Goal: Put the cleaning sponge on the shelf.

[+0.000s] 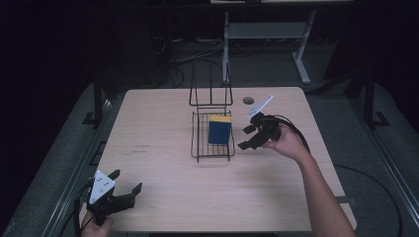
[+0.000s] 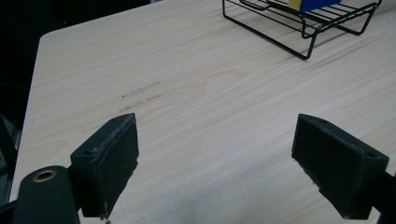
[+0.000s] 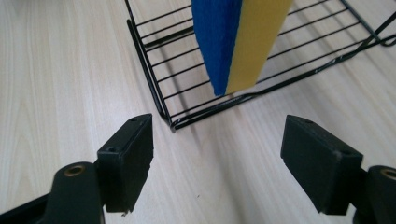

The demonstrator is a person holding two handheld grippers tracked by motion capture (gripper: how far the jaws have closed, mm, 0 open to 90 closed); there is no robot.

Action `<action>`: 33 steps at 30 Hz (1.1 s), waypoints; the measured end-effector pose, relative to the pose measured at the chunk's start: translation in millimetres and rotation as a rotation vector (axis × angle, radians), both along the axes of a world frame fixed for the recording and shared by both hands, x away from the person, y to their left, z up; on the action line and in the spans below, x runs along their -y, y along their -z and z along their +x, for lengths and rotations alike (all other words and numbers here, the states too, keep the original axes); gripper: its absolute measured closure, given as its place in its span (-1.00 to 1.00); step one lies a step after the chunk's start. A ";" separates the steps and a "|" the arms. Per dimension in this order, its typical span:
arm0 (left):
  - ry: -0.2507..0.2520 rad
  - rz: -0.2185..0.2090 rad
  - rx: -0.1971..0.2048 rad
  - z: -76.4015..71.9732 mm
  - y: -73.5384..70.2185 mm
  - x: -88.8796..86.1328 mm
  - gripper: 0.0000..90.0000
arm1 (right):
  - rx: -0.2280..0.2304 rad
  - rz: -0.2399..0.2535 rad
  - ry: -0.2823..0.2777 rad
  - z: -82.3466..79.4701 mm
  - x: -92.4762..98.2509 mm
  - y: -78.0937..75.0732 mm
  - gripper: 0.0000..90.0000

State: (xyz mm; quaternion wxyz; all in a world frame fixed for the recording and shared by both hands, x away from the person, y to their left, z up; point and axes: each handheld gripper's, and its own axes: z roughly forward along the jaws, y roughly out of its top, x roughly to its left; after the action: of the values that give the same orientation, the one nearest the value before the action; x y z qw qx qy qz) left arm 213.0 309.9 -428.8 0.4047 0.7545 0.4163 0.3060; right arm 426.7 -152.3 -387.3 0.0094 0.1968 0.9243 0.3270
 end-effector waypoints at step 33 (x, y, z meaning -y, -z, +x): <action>-0.002 0.003 -0.002 -0.5 0.3 0.9 -0.69 | -0.019 -0.018 0.026 -26.0 24.2 15.3 -0.51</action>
State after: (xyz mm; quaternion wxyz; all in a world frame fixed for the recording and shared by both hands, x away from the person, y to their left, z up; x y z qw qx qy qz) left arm 212.5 309.0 -429.2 0.4030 0.7547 0.4172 0.3065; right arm 400.7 -176.5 -402.5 0.0065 0.2117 0.9246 0.3165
